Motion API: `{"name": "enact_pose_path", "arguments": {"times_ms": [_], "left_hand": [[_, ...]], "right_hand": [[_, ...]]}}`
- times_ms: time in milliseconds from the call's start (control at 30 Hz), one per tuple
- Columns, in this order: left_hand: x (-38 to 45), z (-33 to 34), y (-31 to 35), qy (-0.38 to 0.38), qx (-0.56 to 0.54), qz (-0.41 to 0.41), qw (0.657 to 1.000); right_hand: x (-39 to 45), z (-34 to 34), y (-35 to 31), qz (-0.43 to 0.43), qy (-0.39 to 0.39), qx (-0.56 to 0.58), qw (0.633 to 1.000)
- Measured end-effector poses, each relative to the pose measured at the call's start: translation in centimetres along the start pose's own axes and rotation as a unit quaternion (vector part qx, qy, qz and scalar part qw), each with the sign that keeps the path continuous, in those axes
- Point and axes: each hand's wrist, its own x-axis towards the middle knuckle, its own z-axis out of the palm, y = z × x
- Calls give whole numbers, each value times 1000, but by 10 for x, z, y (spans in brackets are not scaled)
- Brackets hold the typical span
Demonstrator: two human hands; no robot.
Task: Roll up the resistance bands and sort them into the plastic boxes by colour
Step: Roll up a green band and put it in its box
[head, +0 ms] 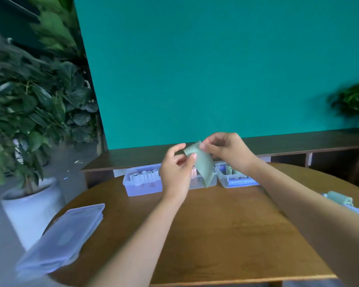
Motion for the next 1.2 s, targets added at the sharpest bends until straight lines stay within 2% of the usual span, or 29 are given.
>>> {"name": "enact_pose_path", "arguments": {"times_ms": [267, 400, 500, 600, 667, 767, 867, 967, 1033, 1133, 1200], "left_hand": [[-33, -46, 20, 23, 13, -53, 998], [-43, -63, 20, 28, 47, -54, 997], [-51, -74, 18, 1, 96, -67, 993], [-54, -85, 16, -26, 173, -70, 982], [-54, -90, 17, -47, 194, -100, 975], [-53, -95, 21, -53, 218, -129, 966], [-54, -98, 24, -55, 193, -117, 973], [-55, -99, 27, -56, 148, -103, 982], [-56, -99, 29, -51, 127, -104, 985], [-56, -98, 33, -53, 141, -113, 982], [-56, -95, 39, -41, 144, -99, 984]], "right_hand": [[-64, 44, 8, 64, -48, -7, 997], [-98, 64, 11, 125, -112, 44, 985], [-111, 72, 12, 138, -91, 62, 984], [-113, 73, 7, 122, -41, 137, 982], [-110, 70, 3, 132, -27, 221, 966], [-101, 62, -6, 156, -59, 306, 937], [-90, 54, -16, 160, -87, 346, 920], [-84, 47, -22, 126, -90, 338, 928], [-81, 44, -25, 113, -64, 312, 941], [-80, 41, -36, 104, -13, 262, 959], [-81, 39, -44, 105, -5, 222, 969]]}}
